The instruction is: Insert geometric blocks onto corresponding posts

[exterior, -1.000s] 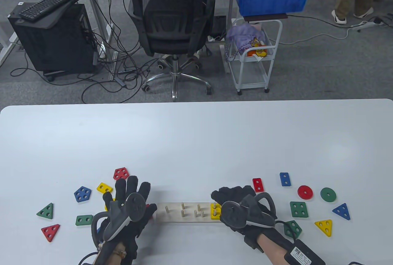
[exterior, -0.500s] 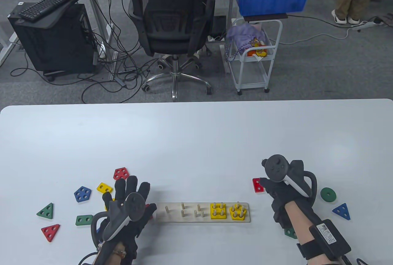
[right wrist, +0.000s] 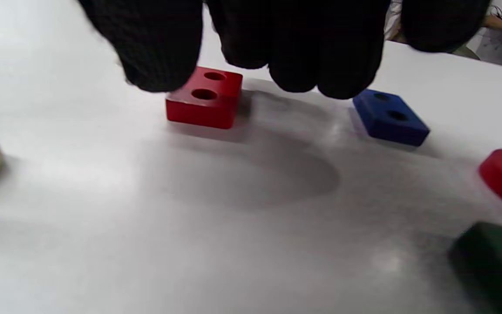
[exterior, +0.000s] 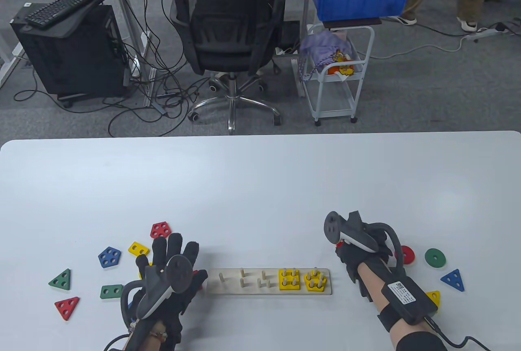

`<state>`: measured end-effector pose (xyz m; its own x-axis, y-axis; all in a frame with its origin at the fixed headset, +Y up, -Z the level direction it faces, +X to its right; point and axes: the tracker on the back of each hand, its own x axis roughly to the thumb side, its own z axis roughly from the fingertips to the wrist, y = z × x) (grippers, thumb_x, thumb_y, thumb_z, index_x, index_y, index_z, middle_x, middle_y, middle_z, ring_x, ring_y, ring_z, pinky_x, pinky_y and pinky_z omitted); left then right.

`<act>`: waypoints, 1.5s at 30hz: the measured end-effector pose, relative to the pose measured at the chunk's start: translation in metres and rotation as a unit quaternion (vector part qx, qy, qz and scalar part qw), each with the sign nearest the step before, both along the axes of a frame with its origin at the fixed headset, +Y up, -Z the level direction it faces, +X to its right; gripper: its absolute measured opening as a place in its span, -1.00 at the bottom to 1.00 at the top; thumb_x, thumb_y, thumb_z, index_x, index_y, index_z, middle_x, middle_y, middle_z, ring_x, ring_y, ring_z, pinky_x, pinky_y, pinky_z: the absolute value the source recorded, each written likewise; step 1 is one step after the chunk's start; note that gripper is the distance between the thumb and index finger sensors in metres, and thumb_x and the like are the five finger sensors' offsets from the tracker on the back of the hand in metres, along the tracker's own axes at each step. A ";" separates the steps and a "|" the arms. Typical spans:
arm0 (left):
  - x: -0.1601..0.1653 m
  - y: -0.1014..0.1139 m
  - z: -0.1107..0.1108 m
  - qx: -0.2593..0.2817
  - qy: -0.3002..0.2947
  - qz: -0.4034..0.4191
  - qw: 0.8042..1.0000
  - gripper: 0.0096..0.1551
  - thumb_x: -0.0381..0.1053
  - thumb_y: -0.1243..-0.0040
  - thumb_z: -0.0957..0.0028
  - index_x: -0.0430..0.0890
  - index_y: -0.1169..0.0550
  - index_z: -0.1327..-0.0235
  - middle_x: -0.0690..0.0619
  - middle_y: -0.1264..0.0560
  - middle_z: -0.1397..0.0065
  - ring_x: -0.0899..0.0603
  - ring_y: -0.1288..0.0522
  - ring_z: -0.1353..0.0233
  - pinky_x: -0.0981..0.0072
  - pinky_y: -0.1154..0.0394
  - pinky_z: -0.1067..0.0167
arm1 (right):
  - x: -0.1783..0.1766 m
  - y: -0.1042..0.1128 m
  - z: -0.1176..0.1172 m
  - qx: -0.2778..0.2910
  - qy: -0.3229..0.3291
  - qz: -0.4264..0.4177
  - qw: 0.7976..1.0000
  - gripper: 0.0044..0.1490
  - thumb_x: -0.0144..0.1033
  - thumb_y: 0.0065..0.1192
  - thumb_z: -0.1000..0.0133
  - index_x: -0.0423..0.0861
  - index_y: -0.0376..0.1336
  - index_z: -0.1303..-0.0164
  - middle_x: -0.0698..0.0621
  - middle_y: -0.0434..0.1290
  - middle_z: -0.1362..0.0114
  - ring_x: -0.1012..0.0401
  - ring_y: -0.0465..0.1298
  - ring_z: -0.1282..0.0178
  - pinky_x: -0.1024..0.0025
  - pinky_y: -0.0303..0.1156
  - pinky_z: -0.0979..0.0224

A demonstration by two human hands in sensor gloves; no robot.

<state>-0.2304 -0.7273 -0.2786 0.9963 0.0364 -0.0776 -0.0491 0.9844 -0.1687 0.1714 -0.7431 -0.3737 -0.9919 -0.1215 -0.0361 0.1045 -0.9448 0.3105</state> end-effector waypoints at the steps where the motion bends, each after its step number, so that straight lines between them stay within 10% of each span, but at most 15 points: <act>1: 0.000 0.000 0.000 -0.001 0.000 -0.001 1.000 -0.10 0.57 0.25 0.20 0.49 -0.01 -0.53 0.33 0.27 -0.76 -0.08 0.32 -0.77 -0.29 0.25 -0.60 | -0.002 -0.002 -0.001 0.001 -0.002 0.002 1.000 -0.21 0.00 0.31 -0.08 -0.15 0.26 -0.45 -0.24 0.44 -0.44 -0.20 0.48 -0.29 -0.35 0.32 -0.31; 12: 0.001 0.000 0.000 0.000 -0.003 0.010 1.000 -0.11 0.57 0.25 0.19 0.49 -0.02 -0.53 0.33 0.25 -0.77 -0.08 0.30 -0.77 -0.29 0.23 -0.60 | -0.009 -0.005 -0.002 0.049 0.038 0.047 0.997 -0.24 -0.13 0.56 0.09 -0.12 0.35 -0.31 -0.15 0.56 -0.26 -0.08 0.60 -0.10 -0.23 0.44 -0.22; 22: 0.023 0.014 0.006 -0.007 -0.042 0.218 0.975 -0.13 0.51 0.14 0.11 0.42 -0.06 -0.55 0.25 0.15 -0.79 -0.14 0.14 -0.78 -0.24 0.05 -0.62 | -0.046 0.069 0.054 0.168 0.226 -0.114 0.953 -0.21 -0.13 0.53 0.08 -0.10 0.31 -0.35 -0.13 0.53 -0.29 -0.06 0.58 -0.14 -0.24 0.43 -0.23; 29: 0.070 0.026 -0.007 -0.151 -0.099 0.465 0.867 -0.23 0.39 0.08 0.02 0.28 -0.22 -0.53 0.15 -0.27 -0.69 -0.07 -0.46 -0.57 0.00 -0.35 -0.50 | -0.095 0.103 0.089 0.224 0.335 -0.209 0.891 -0.22 -0.12 0.52 0.07 -0.07 0.30 -0.35 -0.10 0.52 -0.30 -0.04 0.58 -0.16 -0.22 0.44 -0.24; 32: 0.086 0.019 -0.015 -0.223 -0.101 0.550 0.798 -0.10 0.46 0.07 0.05 0.15 -0.17 -0.57 0.10 -0.29 -0.67 -0.08 -0.50 -0.52 0.01 -0.38 -0.46 | -0.105 0.108 0.094 0.243 0.348 -0.237 0.874 -0.21 -0.11 0.51 0.07 -0.07 0.29 -0.36 -0.09 0.52 -0.30 -0.03 0.58 -0.16 -0.23 0.44 -0.24; 36: 0.096 0.011 -0.023 -0.270 -0.131 0.573 0.763 -0.04 0.52 0.12 0.05 0.11 -0.12 -0.59 0.09 -0.26 -0.69 -0.06 -0.48 -0.55 0.02 -0.38 -0.49 | -0.111 0.110 0.097 0.261 0.346 -0.290 0.853 -0.20 -0.09 0.51 0.07 -0.08 0.28 -0.37 -0.09 0.52 -0.31 -0.02 0.58 -0.16 -0.22 0.45 -0.24; 40: 0.100 0.005 -0.025 -0.320 -0.144 0.670 0.654 -0.09 0.44 0.10 -0.03 0.04 -0.10 -0.58 0.12 -0.35 -0.62 0.00 -0.53 -0.50 0.05 -0.38 -0.50 | -0.110 0.106 0.097 0.282 0.330 -0.335 0.836 -0.19 -0.08 0.50 0.06 -0.08 0.26 -0.38 -0.08 0.52 -0.31 -0.01 0.58 -0.16 -0.20 0.46 -0.24; 42: 0.096 0.004 -0.026 -0.294 -0.126 0.668 0.672 -0.09 0.42 0.00 -0.01 0.06 -0.13 -0.57 0.14 -0.37 -0.60 0.00 -0.53 -0.49 0.03 -0.35 -0.52 | -0.108 0.104 0.093 0.266 0.323 -0.350 0.838 -0.19 -0.09 0.49 0.04 -0.07 0.25 -0.40 -0.07 0.50 -0.33 -0.02 0.57 -0.20 -0.21 0.45 -0.26; 45: 0.082 0.009 -0.029 -0.194 -0.091 0.616 0.758 -0.09 0.41 -0.14 0.11 0.14 -0.20 -0.52 0.20 -0.41 -0.56 0.03 -0.56 -0.46 0.01 -0.35 -0.51 | -0.098 0.097 0.088 0.240 0.303 -0.361 0.849 -0.13 -0.05 0.46 0.03 -0.09 0.20 -0.46 -0.12 0.45 -0.41 -0.08 0.53 -0.29 -0.26 0.41 -0.29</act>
